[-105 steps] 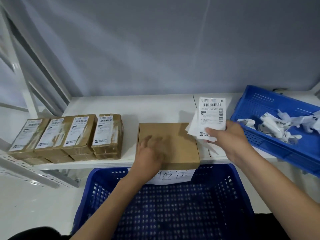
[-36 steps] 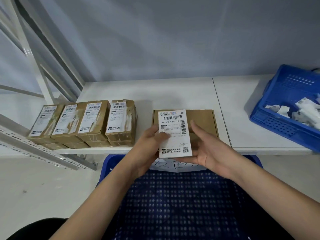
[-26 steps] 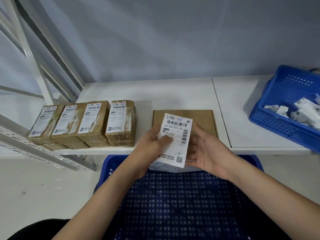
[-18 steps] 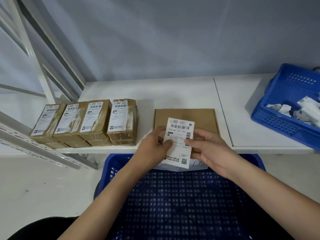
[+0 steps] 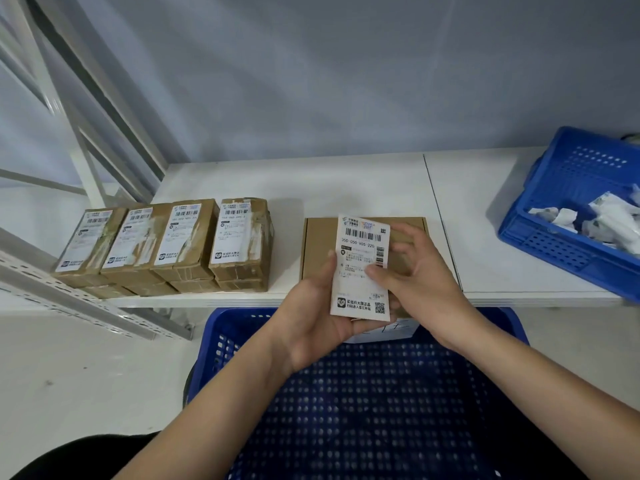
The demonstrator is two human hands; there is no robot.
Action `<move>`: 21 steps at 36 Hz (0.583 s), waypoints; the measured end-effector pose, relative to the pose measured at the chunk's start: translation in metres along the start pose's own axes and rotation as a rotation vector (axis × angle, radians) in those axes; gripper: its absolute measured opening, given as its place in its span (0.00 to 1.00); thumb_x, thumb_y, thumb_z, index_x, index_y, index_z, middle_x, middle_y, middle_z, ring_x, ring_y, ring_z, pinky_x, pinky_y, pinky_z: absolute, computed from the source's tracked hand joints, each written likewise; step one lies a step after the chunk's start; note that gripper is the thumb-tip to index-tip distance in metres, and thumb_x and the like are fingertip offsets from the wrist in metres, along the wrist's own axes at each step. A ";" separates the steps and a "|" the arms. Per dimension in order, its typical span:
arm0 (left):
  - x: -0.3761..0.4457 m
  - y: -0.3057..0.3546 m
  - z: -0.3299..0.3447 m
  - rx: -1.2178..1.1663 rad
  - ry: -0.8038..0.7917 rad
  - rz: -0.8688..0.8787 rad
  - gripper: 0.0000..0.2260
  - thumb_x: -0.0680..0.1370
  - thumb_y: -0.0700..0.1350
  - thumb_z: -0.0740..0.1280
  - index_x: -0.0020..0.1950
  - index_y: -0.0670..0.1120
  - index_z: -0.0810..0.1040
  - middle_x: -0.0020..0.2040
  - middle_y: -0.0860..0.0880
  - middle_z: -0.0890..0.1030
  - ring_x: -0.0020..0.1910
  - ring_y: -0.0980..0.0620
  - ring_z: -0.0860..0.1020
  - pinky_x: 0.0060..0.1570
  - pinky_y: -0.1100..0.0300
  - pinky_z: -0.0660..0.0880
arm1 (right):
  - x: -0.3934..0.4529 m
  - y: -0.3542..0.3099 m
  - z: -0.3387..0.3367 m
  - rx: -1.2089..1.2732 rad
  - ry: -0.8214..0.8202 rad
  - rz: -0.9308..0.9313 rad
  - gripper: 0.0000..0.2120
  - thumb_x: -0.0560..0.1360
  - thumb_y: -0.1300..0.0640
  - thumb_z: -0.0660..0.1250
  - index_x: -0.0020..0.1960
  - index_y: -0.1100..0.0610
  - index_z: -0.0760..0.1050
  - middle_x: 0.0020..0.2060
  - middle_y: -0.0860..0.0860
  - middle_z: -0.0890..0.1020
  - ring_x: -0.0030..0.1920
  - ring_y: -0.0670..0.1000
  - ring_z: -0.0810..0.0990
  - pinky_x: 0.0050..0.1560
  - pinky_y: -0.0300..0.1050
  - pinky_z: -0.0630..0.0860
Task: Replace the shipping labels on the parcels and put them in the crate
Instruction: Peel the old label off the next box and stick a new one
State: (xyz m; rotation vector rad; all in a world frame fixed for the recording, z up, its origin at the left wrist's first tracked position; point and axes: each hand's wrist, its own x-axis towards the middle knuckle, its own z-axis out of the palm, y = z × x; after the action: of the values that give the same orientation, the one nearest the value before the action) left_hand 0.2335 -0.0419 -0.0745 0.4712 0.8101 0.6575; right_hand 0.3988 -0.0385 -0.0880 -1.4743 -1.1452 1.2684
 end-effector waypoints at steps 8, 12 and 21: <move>-0.001 0.003 -0.003 -0.056 0.032 0.007 0.26 0.86 0.59 0.50 0.74 0.44 0.73 0.69 0.37 0.78 0.70 0.39 0.75 0.71 0.40 0.69 | -0.014 -0.012 -0.002 -0.561 -0.028 -0.358 0.40 0.71 0.49 0.77 0.76 0.40 0.60 0.69 0.39 0.62 0.68 0.38 0.64 0.66 0.35 0.70; -0.001 0.003 -0.004 -0.089 0.016 0.016 0.24 0.86 0.58 0.51 0.71 0.45 0.76 0.59 0.41 0.83 0.55 0.45 0.83 0.54 0.51 0.81 | -0.022 -0.008 0.005 -0.611 -0.237 -0.357 0.35 0.69 0.41 0.75 0.73 0.42 0.69 0.67 0.32 0.65 0.66 0.26 0.59 0.72 0.36 0.64; -0.002 0.002 -0.006 -0.045 0.039 0.018 0.23 0.86 0.57 0.53 0.71 0.46 0.76 0.58 0.43 0.83 0.53 0.46 0.84 0.52 0.54 0.81 | -0.021 -0.008 0.003 -0.523 -0.260 -0.303 0.34 0.65 0.38 0.72 0.70 0.42 0.74 0.68 0.32 0.69 0.68 0.32 0.65 0.69 0.46 0.73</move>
State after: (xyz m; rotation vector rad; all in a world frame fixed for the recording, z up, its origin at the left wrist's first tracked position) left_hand 0.2275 -0.0407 -0.0755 0.4263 0.8271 0.7016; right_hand 0.3934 -0.0576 -0.0763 -1.4427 -1.9043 1.0086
